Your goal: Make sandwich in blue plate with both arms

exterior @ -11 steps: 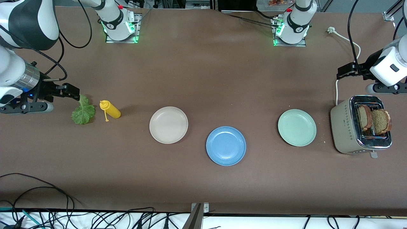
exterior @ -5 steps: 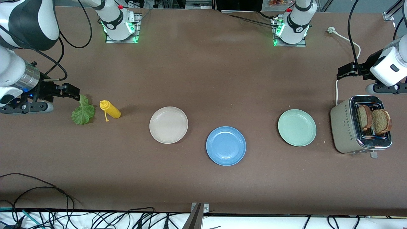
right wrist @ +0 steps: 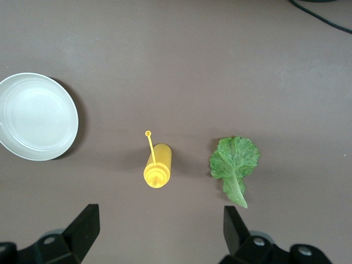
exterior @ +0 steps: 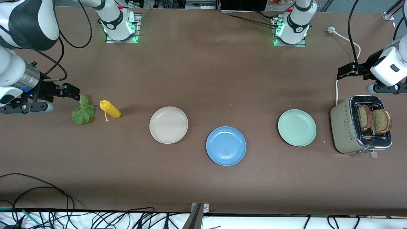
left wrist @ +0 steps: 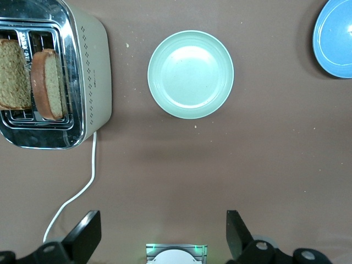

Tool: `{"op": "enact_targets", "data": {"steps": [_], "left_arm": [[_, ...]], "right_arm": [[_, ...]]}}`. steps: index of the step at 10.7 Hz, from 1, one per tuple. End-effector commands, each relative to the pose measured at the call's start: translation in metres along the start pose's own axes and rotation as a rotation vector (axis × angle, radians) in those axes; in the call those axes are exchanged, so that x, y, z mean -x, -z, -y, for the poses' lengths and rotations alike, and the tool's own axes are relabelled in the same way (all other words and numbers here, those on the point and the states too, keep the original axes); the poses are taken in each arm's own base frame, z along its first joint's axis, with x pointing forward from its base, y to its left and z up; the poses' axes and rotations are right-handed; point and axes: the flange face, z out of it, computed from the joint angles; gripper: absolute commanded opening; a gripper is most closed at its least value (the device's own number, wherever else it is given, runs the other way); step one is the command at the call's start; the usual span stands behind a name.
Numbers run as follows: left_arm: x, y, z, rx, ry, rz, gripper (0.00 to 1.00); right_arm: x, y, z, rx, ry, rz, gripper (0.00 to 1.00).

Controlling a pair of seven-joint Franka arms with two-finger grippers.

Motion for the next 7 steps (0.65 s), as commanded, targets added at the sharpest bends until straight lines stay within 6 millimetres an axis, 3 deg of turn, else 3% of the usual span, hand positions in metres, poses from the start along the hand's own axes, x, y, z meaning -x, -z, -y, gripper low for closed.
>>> {"op": "enact_targets", "data": {"steps": [1,5,7], "left_arm": [[0.002,0.001,0.002,-0.017,-0.006,0.004,1.0],[0.001,0.0,-0.002,-0.04,-0.013,0.003,1.0],[0.001,0.0,-0.025,-0.147,-0.042,0.0,1.0]], "right_arm": [[0.0,0.004,0.0,0.012,-0.005,0.001,1.0],[0.0,0.002,-0.002,0.013,-0.009,0.004,1.0],[0.0,0.002,-0.002,0.014,-0.009,0.004,1.0]]}}
